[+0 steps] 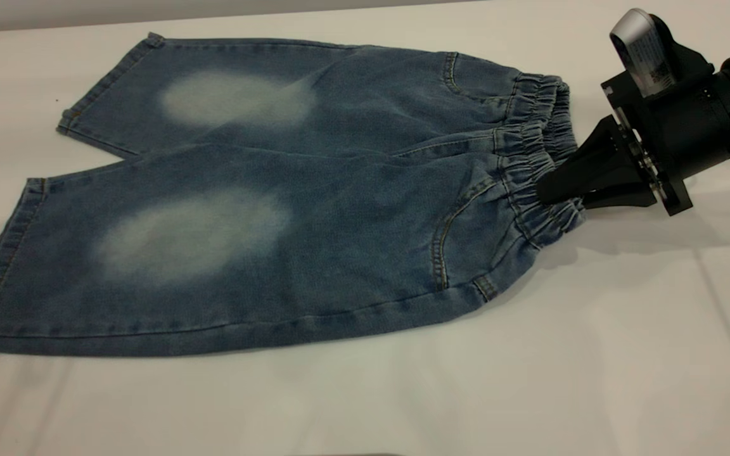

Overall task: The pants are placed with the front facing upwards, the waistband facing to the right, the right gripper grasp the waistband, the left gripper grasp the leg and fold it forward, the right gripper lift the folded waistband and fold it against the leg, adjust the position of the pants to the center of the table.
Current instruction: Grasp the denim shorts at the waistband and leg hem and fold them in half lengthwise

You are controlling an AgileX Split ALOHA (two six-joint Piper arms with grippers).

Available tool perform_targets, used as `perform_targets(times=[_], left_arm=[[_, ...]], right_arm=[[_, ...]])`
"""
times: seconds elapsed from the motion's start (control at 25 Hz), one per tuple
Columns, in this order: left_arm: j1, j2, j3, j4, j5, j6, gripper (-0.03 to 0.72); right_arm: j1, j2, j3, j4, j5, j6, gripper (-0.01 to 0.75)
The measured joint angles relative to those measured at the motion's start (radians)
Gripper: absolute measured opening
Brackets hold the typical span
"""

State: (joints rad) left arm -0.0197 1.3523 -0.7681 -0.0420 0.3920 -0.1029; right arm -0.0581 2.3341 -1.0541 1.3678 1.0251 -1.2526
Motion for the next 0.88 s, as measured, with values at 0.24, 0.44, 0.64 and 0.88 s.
perform_targets(times=[0.24, 0.44, 0.64, 0.88], left_arm=[[0.000, 0.118, 0.001, 0.000, 0.184, -0.009, 0.547], [0.000, 0.248, 0.029, 0.000, 0.191, -0.011, 0.547], [0.000, 0.359, 0.030, 0.002, 0.170, -0.011, 0.547], [0.000, 0.441, 0.030, 0.075, 0.093, -0.010, 0.547]], right_arm=[[0.000, 0.000, -0.019, -0.007, 0.014, 0.007, 0.038], [0.000, 0.000, -0.051, -0.010, 0.034, 0.031, 0.038], [0.000, 0.000, -0.052, -0.010, 0.037, 0.033, 0.038], [0.000, 0.000, -0.052, -0.012, 0.037, 0.034, 0.038]])
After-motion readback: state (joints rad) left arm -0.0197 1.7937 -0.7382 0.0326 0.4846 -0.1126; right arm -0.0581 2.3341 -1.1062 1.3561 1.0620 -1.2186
